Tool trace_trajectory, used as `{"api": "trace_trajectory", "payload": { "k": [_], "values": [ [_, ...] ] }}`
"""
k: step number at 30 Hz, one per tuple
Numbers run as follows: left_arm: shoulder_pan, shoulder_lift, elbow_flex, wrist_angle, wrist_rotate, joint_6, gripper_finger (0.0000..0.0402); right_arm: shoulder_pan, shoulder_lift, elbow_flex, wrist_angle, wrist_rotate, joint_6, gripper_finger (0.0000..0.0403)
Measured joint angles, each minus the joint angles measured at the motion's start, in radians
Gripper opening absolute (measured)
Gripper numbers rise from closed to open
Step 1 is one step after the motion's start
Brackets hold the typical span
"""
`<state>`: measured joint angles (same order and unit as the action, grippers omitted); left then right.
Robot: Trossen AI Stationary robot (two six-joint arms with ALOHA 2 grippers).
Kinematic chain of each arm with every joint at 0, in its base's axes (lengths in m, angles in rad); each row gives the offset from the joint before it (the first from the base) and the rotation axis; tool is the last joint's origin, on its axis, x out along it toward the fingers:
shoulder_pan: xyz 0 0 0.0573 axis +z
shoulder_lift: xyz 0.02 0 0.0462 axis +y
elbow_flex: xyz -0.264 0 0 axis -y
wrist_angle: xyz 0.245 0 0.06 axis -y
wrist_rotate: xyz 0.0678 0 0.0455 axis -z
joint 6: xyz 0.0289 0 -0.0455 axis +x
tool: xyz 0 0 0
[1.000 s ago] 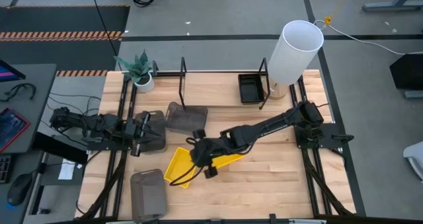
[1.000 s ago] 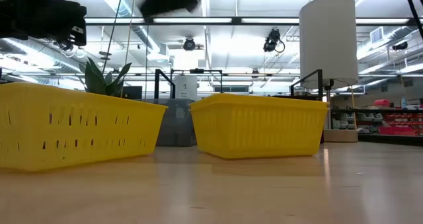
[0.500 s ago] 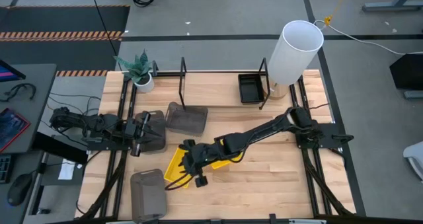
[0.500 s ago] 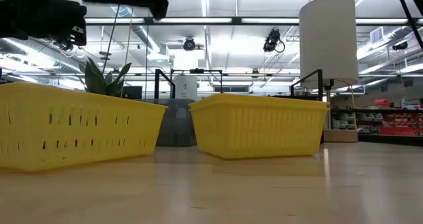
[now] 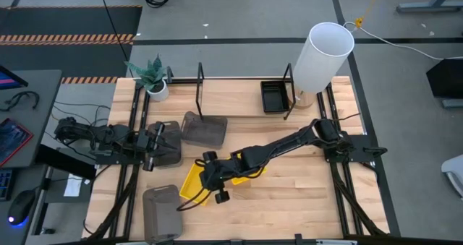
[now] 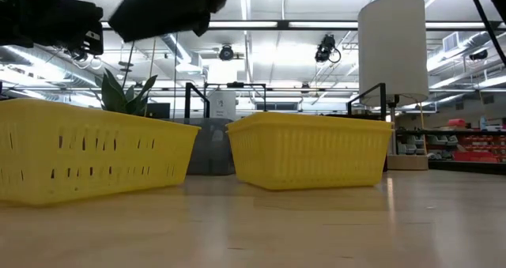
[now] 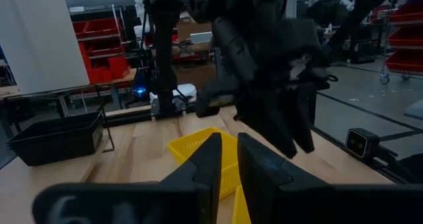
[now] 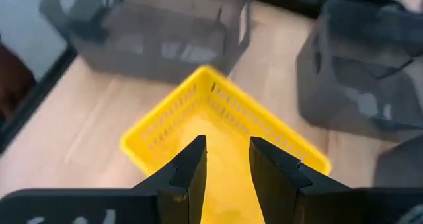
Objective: Stack baskets on shelf by color
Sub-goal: Stack the left yellow bin on the right yellow bin
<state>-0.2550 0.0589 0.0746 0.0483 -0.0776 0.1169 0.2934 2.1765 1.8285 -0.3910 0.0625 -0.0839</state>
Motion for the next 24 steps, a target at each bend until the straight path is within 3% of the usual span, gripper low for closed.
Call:
{"api": "trace_trajectory", "payload": {
  "k": [24],
  "values": [
    [0.000, 0.000, 0.000, 0.000, 0.000, 0.000, 0.0059, -0.002, 0.000, -0.220, 0.130, -0.063, -0.131, 0.0119]
  ]
}}
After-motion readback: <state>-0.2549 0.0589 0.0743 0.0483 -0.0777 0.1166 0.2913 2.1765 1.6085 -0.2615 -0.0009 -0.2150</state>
